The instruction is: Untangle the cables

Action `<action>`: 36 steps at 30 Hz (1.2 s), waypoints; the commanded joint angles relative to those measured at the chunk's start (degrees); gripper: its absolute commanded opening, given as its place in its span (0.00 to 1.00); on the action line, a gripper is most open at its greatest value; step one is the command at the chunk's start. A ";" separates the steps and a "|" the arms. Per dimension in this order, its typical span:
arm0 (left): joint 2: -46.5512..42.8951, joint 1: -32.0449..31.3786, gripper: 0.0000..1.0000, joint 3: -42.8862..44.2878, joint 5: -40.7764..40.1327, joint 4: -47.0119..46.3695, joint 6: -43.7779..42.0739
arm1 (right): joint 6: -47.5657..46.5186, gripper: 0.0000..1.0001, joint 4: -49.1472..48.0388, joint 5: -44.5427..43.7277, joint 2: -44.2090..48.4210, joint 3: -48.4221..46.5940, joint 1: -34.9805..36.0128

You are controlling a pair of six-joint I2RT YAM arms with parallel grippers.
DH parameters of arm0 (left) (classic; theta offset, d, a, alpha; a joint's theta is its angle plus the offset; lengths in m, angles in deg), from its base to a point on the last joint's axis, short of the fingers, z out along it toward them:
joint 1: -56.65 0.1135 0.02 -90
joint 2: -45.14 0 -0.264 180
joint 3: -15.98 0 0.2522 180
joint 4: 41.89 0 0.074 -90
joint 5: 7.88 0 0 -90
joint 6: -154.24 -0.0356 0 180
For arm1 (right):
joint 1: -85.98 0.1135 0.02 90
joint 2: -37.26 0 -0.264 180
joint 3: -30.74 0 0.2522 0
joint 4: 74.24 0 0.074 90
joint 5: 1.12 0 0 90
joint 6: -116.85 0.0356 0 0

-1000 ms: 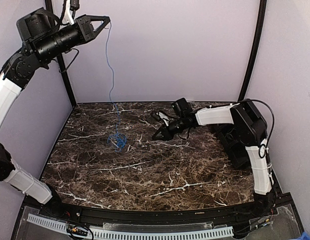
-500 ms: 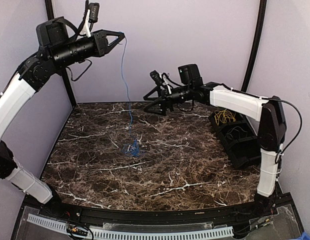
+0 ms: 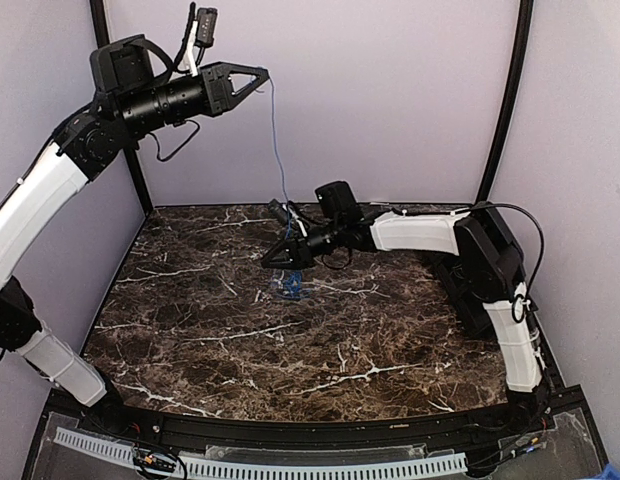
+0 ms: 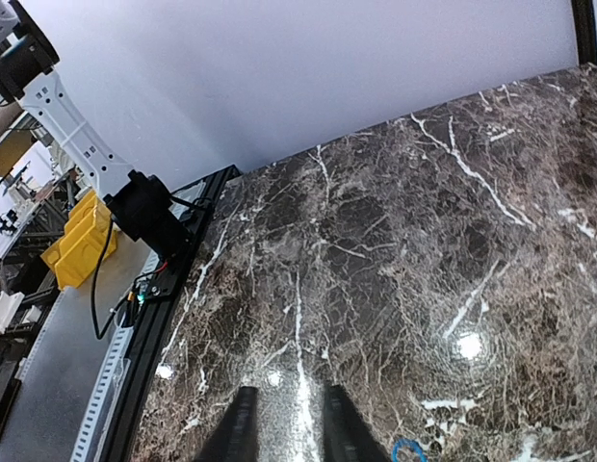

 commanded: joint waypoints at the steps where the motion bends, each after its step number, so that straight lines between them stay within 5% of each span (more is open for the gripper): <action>1: -3.15 0.18 0.00 4.10 -1.06 -6.05 -4.16 | 6.83 0.00 -8.83 -1.62 -3.36 4.78 -1.90; 8: -4.70 0.09 0.00 9.35 -6.30 -10.83 -9.27 | 10.09 0.09 -9.58 -4.36 -8.48 5.91 -3.61; 30: -9.47 0.13 0.00 10.86 -20.72 -14.14 -18.93 | 6.12 0.11 3.31 -26.60 -7.47 7.55 -11.10; 36: -11.11 0.15 0.00 9.83 -23.81 -14.71 -20.77 | 5.16 0.21 1.62 -21.50 -3.74 10.42 -13.28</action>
